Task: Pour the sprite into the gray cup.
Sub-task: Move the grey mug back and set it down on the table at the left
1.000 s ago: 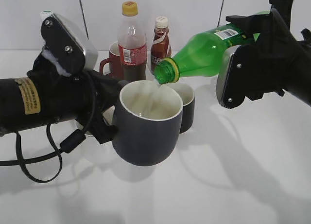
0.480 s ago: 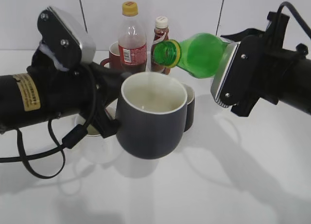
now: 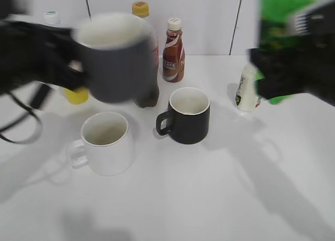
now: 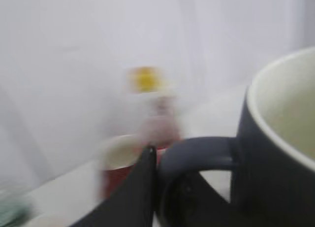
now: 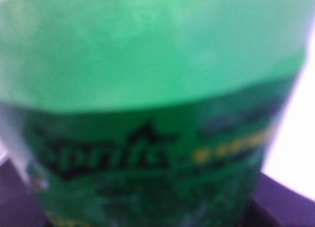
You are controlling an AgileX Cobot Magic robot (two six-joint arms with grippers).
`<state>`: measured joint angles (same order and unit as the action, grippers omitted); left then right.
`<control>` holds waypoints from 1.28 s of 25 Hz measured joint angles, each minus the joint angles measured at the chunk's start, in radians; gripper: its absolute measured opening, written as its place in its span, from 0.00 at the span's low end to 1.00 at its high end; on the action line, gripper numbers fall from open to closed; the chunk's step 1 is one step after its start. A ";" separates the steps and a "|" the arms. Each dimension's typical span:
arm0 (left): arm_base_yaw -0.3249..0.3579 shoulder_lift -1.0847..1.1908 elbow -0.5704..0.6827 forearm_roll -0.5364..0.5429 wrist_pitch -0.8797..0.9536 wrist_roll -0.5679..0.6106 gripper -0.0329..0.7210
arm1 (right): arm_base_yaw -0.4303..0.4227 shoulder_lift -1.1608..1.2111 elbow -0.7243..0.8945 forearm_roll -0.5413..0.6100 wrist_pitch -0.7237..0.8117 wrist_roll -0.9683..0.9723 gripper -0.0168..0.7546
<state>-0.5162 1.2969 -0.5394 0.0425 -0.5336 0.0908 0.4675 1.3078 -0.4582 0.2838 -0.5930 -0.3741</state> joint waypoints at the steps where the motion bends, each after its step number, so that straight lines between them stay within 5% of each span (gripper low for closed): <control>1: 0.048 -0.014 0.025 -0.043 -0.022 0.022 0.12 | -0.039 -0.002 0.035 0.003 -0.030 0.056 0.57; 6: 0.315 0.014 0.155 -0.099 -0.142 0.053 0.12 | -0.205 0.037 0.153 -0.113 -0.099 0.302 0.57; 12: 0.487 0.175 0.173 -0.109 -0.323 0.060 0.12 | -0.219 0.187 0.159 -0.178 -0.356 0.349 0.57; 24: 0.505 0.659 0.106 -0.103 -0.567 0.064 0.12 | -0.220 0.366 0.161 -0.200 -0.507 0.382 0.56; 32: 0.505 0.764 0.083 -0.103 -0.649 0.057 0.11 | -0.220 0.367 0.161 -0.235 -0.509 0.383 0.56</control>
<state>-0.0112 2.0610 -0.4565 -0.0601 -1.1829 0.1481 0.2479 1.6745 -0.2973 0.0493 -1.1020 0.0086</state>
